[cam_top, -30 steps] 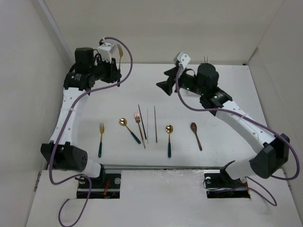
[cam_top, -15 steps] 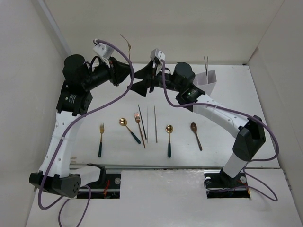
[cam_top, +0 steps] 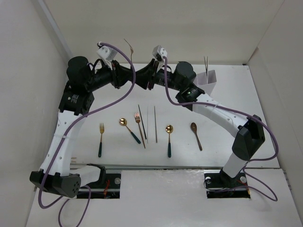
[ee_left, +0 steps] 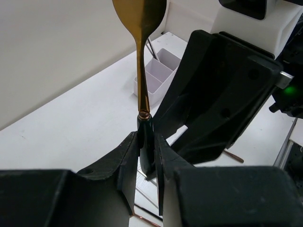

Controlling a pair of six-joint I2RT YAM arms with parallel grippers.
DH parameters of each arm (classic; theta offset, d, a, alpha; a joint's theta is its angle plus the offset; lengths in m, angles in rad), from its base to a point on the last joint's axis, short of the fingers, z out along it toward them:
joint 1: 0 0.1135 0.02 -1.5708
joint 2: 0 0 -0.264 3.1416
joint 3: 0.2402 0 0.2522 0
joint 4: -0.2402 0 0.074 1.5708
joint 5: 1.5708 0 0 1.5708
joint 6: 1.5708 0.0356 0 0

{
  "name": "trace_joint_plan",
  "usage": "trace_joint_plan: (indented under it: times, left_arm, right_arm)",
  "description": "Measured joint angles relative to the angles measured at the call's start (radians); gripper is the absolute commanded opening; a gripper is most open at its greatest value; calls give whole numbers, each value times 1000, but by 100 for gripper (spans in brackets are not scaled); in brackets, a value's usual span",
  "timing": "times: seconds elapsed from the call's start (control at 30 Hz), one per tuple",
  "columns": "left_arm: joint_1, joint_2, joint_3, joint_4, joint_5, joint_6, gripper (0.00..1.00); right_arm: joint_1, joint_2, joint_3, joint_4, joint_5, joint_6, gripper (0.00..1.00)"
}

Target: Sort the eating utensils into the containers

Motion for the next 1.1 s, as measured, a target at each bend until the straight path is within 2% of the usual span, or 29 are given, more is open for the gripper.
trace_joint_plan:
  times: [0.1, 0.27, 0.43, 0.47, 0.5, 0.53, 0.57, 0.6, 0.73, 0.83, 0.97, 1.1]
  left_arm:
    - [1, 0, 0, -1, -1, 4, 0]
    - [1, 0, 0, -2, -1, 6, 0]
    - [0, 0, 0, -5, -1, 8, 0]
    - [0, 0, 0, -7, -1, 10, 6]
    - [0, 0, 0, -8, -1, 13, 22]
    - [0, 0, 0, -10, -1, 16, 46]
    - [1, 0, 0, -7, -5, 24, 91]
    - [1, 2, 1, -5, -6, 29, 100]
    - [-2, 10, 2, -34, -10, 25, 100]
    - [-2, 28, 2, -56, -63, 26, 100]
    - [-1, 38, 2, -74, -167, 29, 100]
    - [-1, 38, 2, -75, -253, 42, 100]
  right_arm:
    - [0, 5, 0, -2, 7, 3, 8]
    - [-4, 6, 0, -1, 8, 6, 0]
    - [-8, 6, 0, -1, 3, -15, 0]
    - [-8, 6, 0, -2, 2, -21, 0]
    - [-8, 6, 0, -2, 0, -30, 0]
    - [-8, 5, -2, -2, -3, -38, 0]
    - [-8, 3, -7, -5, -7, -48, 0]
    - [-8, 0, -17, -5, -6, -58, 0]
    - [-28, -15, -61, -3, 9, -81, 0]
    - [-90, -45, -119, 4, 31, -95, 0]
    - [-270, -82, -220, -8, 95, -131, 0]
    - [-478, -61, -244, -73, 173, -197, 0]
